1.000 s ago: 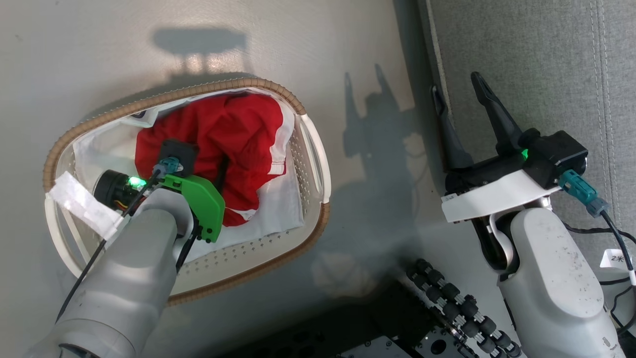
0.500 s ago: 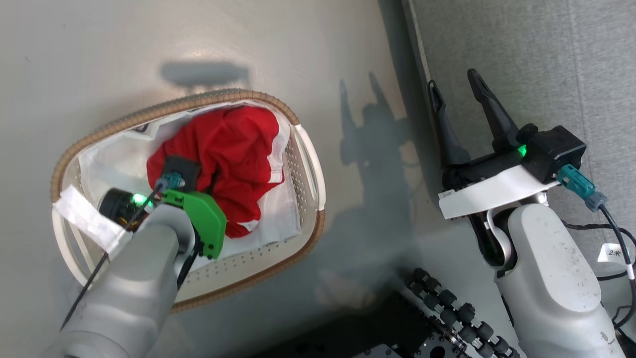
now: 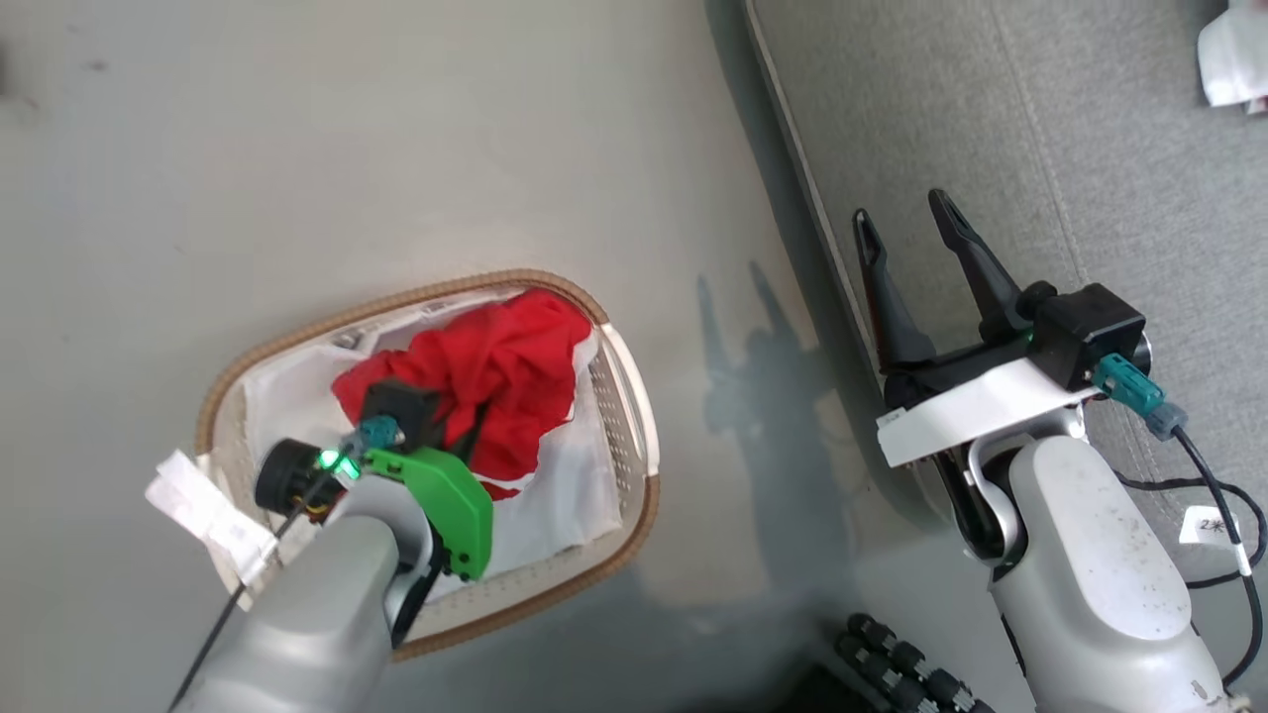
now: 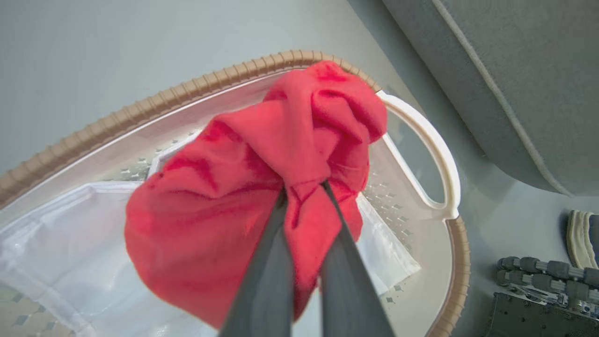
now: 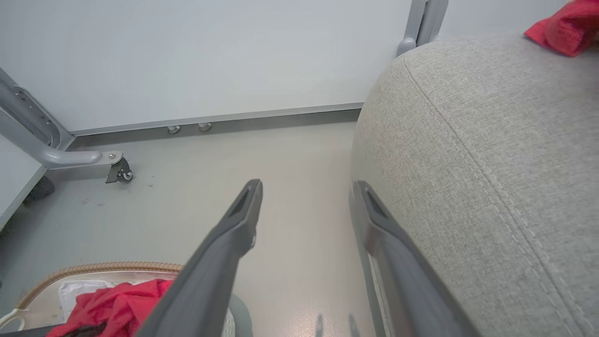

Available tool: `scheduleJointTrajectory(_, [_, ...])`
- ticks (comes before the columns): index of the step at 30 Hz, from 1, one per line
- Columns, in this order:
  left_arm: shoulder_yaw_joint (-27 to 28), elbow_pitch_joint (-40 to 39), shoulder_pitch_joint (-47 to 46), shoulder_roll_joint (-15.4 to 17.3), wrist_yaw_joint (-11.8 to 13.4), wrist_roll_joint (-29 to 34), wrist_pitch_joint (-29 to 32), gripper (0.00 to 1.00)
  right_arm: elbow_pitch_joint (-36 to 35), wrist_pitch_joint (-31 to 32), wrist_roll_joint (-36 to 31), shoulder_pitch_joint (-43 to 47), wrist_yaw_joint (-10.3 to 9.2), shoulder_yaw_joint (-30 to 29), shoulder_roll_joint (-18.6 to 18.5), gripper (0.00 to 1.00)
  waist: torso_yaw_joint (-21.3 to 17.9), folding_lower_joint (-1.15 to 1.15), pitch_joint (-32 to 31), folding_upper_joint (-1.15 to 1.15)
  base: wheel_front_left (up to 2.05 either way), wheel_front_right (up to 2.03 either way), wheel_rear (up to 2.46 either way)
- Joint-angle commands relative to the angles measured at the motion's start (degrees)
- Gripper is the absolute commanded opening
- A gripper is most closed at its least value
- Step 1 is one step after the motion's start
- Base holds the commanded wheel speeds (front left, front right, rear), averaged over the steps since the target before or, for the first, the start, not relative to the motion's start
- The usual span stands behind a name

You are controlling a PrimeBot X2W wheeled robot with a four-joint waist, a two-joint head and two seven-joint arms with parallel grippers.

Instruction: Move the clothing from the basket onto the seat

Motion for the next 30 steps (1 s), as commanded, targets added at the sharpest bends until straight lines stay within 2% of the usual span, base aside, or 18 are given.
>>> scheduleJointTrajectory(1, [1.2, -1.5, 1.9, 0.3, -0.2, 1.4, -0.2, 0.0, 0.5, -0.1, 0.0, 1.1, -0.08, -0.8, -0.2, 1.0, 3.2, 0.0, -6.1, 0.0, 0.0, 0.0, 0.0])
scheduleJointTrajectory(14, [15.5, -15.5, 16.1, -2.4, -0.1, 12.8, -0.2, 0.0, 3.6, -0.1, -1.3, 6.5, -0.08, -1.0, -0.3, 1.0, 9.6, 0.0, -18.5, 0.0, 0.0, 0.0, 0.0])
scheduleJointTrajectory(21, [19.0, -23.0, 20.4, -3.4, -0.2, 16.8, -0.2, 0.0, 5.2, -0.1, -2.1, 10.5, -0.08, -0.6, -0.2, 1.0, 12.4, 0.0, -24.2, 0.0, 0.0, 0.0, 0.0])
scheduleJointTrajectory(30, [22.7, -31.8, 23.3, -3.9, -0.2, 19.5, -0.2, 0.0, 6.9, -0.1, -2.2, 15.1, -0.08, 1.8, -0.2, 1.0, 14.0, 0.0, -29.8, 0.0, 0.0, 0.0, 0.0])
